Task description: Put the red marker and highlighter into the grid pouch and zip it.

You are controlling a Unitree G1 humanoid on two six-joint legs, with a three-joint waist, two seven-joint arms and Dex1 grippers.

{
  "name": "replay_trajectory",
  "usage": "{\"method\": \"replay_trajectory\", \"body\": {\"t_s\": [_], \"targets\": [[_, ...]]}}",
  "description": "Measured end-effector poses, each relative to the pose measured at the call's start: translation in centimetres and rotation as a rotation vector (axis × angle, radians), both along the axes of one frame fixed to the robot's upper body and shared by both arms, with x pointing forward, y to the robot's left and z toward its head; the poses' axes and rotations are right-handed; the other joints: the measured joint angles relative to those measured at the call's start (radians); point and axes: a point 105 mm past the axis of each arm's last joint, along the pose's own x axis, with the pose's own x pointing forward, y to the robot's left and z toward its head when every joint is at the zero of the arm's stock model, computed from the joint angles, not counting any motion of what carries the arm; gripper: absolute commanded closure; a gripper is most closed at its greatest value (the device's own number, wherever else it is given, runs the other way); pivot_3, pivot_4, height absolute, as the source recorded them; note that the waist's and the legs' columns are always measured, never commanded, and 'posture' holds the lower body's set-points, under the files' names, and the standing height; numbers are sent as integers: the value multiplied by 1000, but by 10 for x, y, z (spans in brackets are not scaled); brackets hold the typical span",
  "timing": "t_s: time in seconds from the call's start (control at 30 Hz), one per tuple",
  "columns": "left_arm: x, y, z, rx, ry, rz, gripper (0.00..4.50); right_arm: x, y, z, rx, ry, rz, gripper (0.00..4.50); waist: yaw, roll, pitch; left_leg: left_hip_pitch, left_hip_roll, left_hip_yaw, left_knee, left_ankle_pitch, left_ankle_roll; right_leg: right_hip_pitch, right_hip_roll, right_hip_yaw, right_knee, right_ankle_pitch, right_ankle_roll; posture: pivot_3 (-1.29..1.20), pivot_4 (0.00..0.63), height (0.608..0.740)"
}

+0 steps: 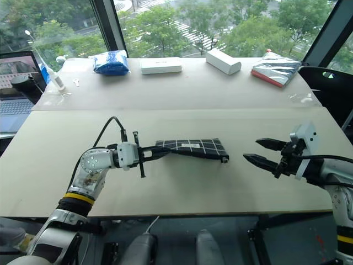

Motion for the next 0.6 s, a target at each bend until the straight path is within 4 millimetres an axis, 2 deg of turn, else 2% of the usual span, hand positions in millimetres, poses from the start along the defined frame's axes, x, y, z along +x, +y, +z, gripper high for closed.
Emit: {"method": "replay_trajectory", "body": {"t_s": [0.03, 0.07, 0.2, 0.33, 0.47, 0.6], "targets": [[1, -2, -4, 4, 18, -4, 3676, -1, 2, 0, -4, 1, -1, 566, 1, 0, 0, 0, 0, 0, 0, 0, 0, 0, 0, 0, 0, 0, 0, 0, 150, 740], [1, -3, -8, 7, 43, -13, 3525, -1, 2, -1, -4, 2, -5, 566, 2, 0, 0, 0, 0, 0, 0, 0, 0, 0, 0, 0, 0, 0, 0, 0, 150, 740], [-10, -4, -19, 21, 149, -79, 2042, 0, 2, -2, -2, 4, -21, 566, 2, 0, 0, 0, 0, 0, 0, 0, 0, 0, 0, 0, 0, 0, 0, 0, 150, 740], [-8, -6, -15, -26, 199, -37, 646, 4, 3, -2, 3, 4, -23, 566, 2, 0, 0, 0, 0, 0, 1, 0, 0, 0, 0, 0, 1, 0, 0, 0, 150, 740], [-13, 3, 0, -161, 362, 41, 646, 12, 3, -4, 17, 22, -21, 566, -3, 0, 0, 0, 0, 0, 0, 0, 0, 0, 0, 0, 1, 0, 0, 0, 150, 740], [-10, 40, 0, -269, 552, 281, 646, 17, 0, -13, 21, 55, -25, 566, -5, 0, 0, 1, 1, -1, 0, 0, 0, -1, 0, 0, 3, 0, 0, 0, 150, 740]]}}
